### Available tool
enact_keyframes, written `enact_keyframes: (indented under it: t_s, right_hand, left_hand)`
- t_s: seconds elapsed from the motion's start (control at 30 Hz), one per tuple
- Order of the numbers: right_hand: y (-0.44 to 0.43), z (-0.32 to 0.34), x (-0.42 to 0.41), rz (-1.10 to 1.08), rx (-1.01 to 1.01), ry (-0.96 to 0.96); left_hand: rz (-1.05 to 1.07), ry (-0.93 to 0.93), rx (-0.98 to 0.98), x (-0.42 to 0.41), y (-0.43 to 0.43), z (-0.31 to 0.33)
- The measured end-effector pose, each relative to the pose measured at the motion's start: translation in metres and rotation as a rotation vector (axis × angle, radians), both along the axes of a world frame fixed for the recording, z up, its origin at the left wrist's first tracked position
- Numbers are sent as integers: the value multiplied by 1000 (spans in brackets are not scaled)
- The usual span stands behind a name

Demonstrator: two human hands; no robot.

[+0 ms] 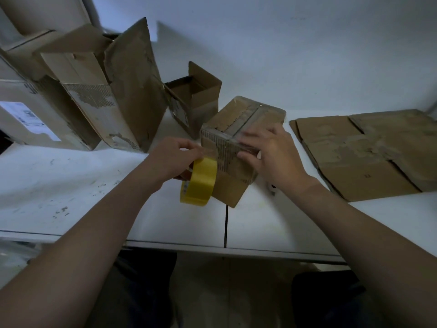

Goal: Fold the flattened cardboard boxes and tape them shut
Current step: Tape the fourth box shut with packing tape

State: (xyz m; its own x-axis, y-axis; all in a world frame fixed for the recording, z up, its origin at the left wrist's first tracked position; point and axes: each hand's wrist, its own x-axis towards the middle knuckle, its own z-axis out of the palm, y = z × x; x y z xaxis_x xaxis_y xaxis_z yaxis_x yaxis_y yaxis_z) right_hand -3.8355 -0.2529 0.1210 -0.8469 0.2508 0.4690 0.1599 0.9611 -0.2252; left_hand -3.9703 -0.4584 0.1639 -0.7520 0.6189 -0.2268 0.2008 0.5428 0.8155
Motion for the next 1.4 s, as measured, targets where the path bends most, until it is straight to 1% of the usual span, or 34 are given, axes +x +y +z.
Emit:
enact_keyframes:
  t_s: [0.07, 0.17, 0.27, 0.33, 0.37, 0.43, 0.5, 0.53, 0.57, 0.63, 0.73, 0.77, 0.8, 0.87, 0.93, 1.0, 1.13, 1.17, 1.27, 1.3, 1.4]
  right_hand:
    - [-2, -1, -1, -27, -10, -73]
    - [1, 3, -5, -25, -36, -54]
    - [8, 7, -4, -123, -4, -73]
    - [7, 9, -2, -145, 3, -99]
    - [4, 10, -1, -127, 5, -86]
    - [-3, 17, 3, -78, -4, 8]
    - [-13, 28, 8, -16, -105, 78]
    - [-18, 32, 11, 12, -193, 57]
    - [-23, 34, 14, 30, -272, -3]
    - [-29, 32, 21, 52, -353, -109]
    - [-29, 32, 28, 84, -590, -167]
    - [-27, 34, 30, 83, -603, -173]
    - [-26, 35, 32, 78, -570, -176]
    - [-26, 35, 35, 78, -439, -202]
    - [-29, 34, 38, 74, -332, -233]
    - [-29, 31, 41, 66, -315, -248]
    - [-30, 31, 43, 93, -352, -278]
    - [-30, 31, 43, 98, -359, -292]
    - [-28, 28, 44, 100, -349, -288]
    - [-27, 28, 44, 101, -340, -285]
    - [-26, 29, 44, 113, -309, -289]
  left_hand:
    - [-10, 4, 4, 4, 0, -1]
    - [-25, -1, 30, 10, 1, -1]
    - [-42, -18, 75, 17, 3, 1]
    - [-50, -13, 99, 22, 3, 1]
    - [-56, -6, 109, 24, 4, 0]
    - [-83, -4, 136, 29, 5, 0]
    - [-120, -37, 164, 35, 5, -1]
    - [-134, -59, 179, 38, 5, -2]
    - [-144, -81, 195, 42, 5, -3]
    - [-167, -117, 213, 49, 5, -4]
    - [-182, -156, 258, 59, 7, -5]
    - [-170, -164, 279, 61, 8, -5]
    - [-155, -168, 299, 64, 8, -7]
    - [-130, -164, 321, 70, 9, -11]
    - [-136, -122, 298, 75, 12, -16]
    - [-153, -100, 256, 80, 15, -20]
    - [-115, -144, 223, 77, 17, -24]
    - [-100, -70, 196, 76, 17, -24]
    - [-71, 338, 76, 73, 18, -28]
    - [-78, 398, 69, 74, 20, -28]
    - [-119, 449, 39, 74, 22, -30]
